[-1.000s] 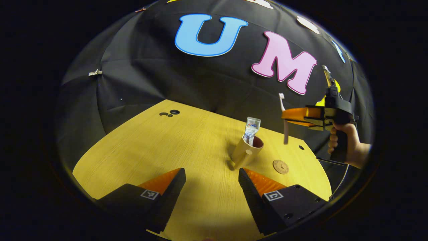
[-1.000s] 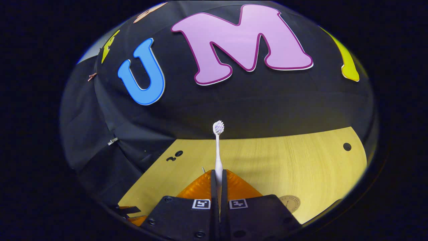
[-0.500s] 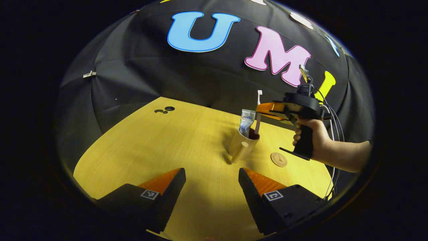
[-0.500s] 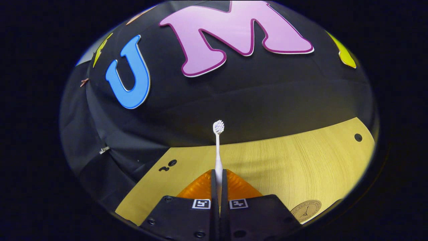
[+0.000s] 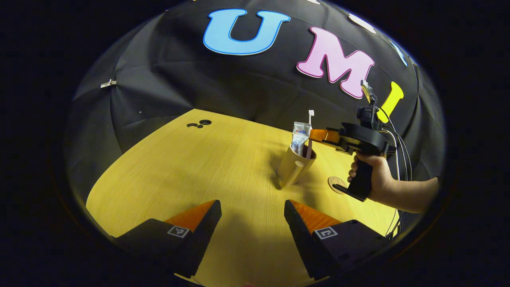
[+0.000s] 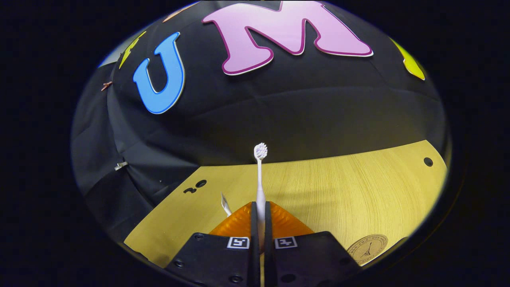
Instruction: Put the toothbrush and toothpaste on the desktop into the cup, then pick up the cup and place it on the coaster on the desktop.
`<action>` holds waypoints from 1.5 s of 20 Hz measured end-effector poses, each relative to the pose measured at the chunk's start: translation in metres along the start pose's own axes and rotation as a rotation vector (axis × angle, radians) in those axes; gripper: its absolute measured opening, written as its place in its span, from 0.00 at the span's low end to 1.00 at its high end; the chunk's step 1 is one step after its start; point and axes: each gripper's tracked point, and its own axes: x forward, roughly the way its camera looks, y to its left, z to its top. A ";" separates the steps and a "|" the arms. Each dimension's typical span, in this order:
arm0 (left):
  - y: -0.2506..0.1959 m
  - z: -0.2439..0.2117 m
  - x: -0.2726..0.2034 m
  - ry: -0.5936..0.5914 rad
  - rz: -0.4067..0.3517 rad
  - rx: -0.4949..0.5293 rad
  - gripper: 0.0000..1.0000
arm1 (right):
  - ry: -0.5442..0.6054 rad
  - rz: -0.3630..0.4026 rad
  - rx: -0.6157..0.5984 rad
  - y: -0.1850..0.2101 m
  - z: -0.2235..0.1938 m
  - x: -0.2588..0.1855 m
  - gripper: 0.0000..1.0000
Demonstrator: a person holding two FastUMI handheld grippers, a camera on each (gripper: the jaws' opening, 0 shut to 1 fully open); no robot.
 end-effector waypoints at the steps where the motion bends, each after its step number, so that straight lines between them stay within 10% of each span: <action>1: -0.001 -0.001 0.002 0.003 0.000 0.003 0.98 | 0.007 0.002 -0.002 0.001 -0.005 -0.001 0.11; 4: -0.008 -0.002 0.006 0.009 -0.007 0.017 0.98 | 0.016 0.006 0.005 -0.002 -0.012 -0.009 0.05; 6: -0.012 0.000 0.009 0.010 -0.015 0.027 0.98 | 0.008 -0.010 0.008 -0.011 -0.008 -0.020 0.48; 7: -0.014 0.001 0.011 0.012 -0.019 0.031 0.98 | 0.003 -0.011 0.012 -0.018 -0.005 -0.027 0.38; 10: -0.019 0.006 0.019 0.017 -0.029 0.043 0.98 | -0.003 -0.040 0.015 -0.047 0.006 -0.047 0.98; 22: -0.060 0.053 0.068 0.052 -0.137 0.182 0.98 | -0.040 -0.341 0.063 -0.225 0.032 -0.153 0.98; 23: -0.067 0.052 0.075 0.068 -0.156 0.194 0.98 | -0.042 -0.361 0.071 -0.237 0.033 -0.161 0.84; 24: -0.075 0.051 0.081 0.087 -0.177 0.204 0.98 | -0.045 -0.379 0.078 -0.248 0.034 -0.169 0.98; 30: -0.092 0.033 0.122 0.227 -0.217 0.257 0.96 | -0.049 -0.464 0.083 -0.307 0.035 -0.211 0.98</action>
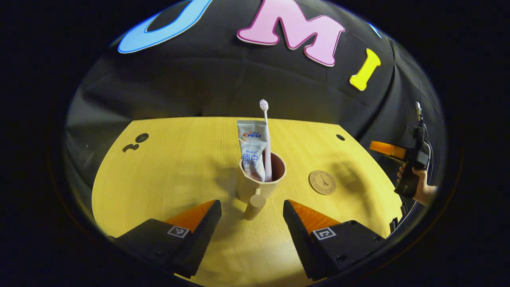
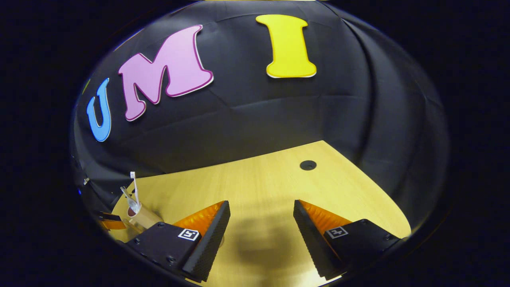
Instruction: Put the toothbrush and toothpaste on the desktop into the cup, then pick up the cup and place it on the coaster on the desktop.
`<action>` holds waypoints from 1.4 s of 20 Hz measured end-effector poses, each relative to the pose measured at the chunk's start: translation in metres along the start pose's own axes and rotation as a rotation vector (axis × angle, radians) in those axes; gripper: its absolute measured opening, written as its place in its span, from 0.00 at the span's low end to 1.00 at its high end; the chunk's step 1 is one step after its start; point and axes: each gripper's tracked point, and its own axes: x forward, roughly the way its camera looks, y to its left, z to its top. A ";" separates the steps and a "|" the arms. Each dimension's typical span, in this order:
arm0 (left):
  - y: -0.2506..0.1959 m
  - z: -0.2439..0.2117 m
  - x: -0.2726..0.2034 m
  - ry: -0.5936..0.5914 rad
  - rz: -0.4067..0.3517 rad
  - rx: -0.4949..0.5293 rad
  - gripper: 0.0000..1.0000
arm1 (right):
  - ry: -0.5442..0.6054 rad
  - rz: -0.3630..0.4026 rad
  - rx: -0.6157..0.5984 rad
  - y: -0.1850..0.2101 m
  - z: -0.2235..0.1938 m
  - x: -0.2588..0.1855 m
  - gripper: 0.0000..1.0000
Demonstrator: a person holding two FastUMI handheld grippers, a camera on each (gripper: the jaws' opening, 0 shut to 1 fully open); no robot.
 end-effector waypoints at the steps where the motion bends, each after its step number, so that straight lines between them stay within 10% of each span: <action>1: 0.000 -0.002 0.007 0.022 -0.002 0.001 0.95 | 0.002 -0.011 0.000 -0.009 0.000 -0.002 0.98; 25: -0.002 -0.020 0.061 0.378 0.123 0.052 0.34 | 0.113 -0.055 -0.005 -0.103 -0.034 -0.070 0.98; 26: -0.003 -0.020 0.061 0.374 0.131 0.048 0.28 | 0.119 -0.053 0.008 -0.102 -0.037 -0.071 0.84; 28: -0.005 -0.019 0.060 0.369 0.135 0.035 0.26 | 0.108 -0.058 0.011 -0.104 -0.035 -0.073 0.98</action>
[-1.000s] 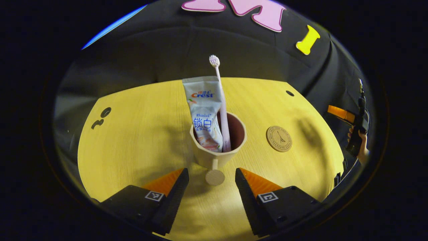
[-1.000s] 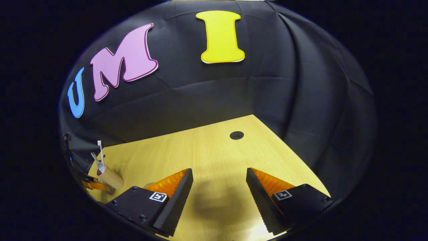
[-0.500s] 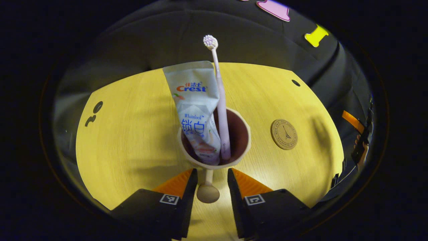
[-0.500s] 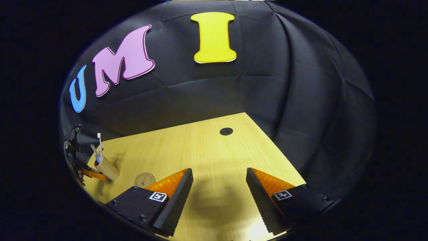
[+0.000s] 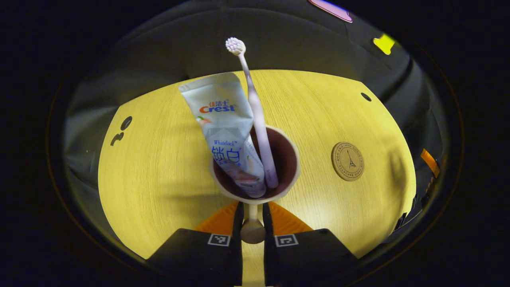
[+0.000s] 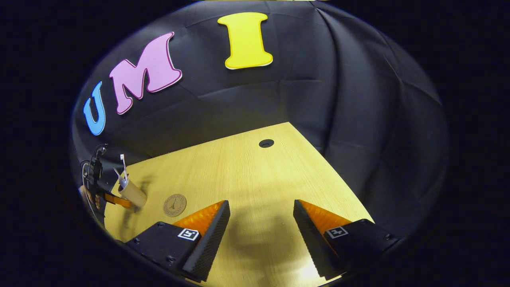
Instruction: Put the toothbrush and toothpaste on the desktop into the cup, then pick up the cup and place it on the coaster on the desktop.
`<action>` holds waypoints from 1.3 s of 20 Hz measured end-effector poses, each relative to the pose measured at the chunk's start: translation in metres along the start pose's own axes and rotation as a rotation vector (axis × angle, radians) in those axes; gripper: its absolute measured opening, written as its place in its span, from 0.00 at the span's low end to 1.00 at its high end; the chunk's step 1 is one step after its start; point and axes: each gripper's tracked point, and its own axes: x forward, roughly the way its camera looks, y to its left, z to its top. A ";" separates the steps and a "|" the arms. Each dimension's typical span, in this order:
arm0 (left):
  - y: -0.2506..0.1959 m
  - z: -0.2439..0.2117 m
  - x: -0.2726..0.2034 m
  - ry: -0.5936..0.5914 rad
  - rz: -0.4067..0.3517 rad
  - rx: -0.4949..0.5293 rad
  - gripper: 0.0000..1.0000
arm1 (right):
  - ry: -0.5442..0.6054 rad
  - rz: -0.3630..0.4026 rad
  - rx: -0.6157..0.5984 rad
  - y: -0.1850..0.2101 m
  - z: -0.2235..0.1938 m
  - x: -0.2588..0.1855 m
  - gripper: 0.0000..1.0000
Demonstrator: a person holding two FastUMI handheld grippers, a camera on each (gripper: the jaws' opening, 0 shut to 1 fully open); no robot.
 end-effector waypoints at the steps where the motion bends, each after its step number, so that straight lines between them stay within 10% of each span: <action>1: 0.000 -0.001 0.000 0.000 -0.002 -0.003 0.25 | -0.006 0.000 -0.001 0.000 0.002 0.000 0.98; 26: -0.165 0.030 -0.002 -0.052 -0.175 0.299 0.23 | -0.020 0.074 -0.003 0.046 -0.030 -0.045 0.98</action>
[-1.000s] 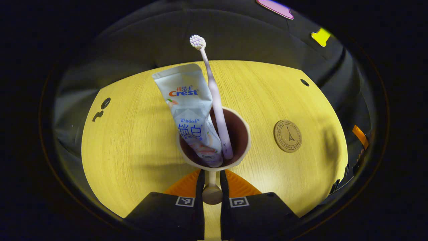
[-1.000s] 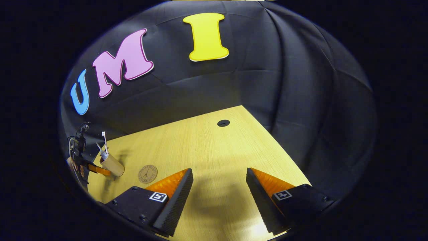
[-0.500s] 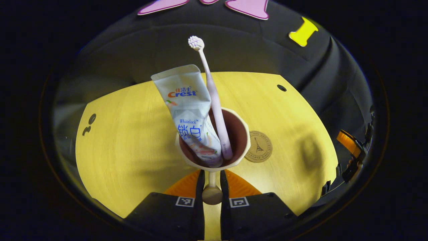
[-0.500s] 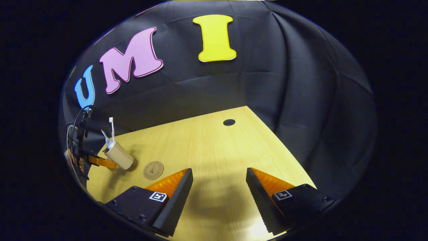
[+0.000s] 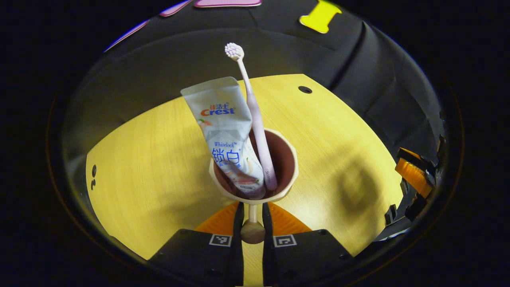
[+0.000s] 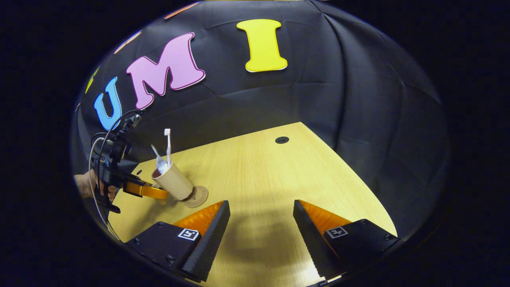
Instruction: Put the toothbrush and toothpaste on the desktop into the cup, then pick up the cup and place it on the coaster on the desktop.
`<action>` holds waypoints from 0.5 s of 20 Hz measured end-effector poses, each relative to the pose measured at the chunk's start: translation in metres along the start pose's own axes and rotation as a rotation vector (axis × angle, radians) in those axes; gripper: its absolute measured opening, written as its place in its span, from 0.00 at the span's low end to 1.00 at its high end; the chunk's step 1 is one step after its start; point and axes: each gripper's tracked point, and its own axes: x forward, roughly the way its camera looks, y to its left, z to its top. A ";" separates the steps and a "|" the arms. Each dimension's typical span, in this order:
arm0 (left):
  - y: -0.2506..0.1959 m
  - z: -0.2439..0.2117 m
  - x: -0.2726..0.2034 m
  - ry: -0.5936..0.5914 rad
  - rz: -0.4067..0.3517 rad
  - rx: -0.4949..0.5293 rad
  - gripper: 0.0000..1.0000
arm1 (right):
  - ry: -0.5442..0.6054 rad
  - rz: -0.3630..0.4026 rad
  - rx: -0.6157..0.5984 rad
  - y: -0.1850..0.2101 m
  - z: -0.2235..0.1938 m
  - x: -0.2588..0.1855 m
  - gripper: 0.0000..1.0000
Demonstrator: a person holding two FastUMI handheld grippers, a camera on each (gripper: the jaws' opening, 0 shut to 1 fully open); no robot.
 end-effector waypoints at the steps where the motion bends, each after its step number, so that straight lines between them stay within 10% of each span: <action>1: -0.004 0.000 0.003 0.003 0.001 0.013 0.23 | -0.001 0.003 0.001 0.001 -0.001 -0.001 0.98; 10: -0.020 0.002 0.014 0.030 0.033 0.050 0.27 | 0.014 -0.010 0.024 -0.010 -0.013 -0.013 0.98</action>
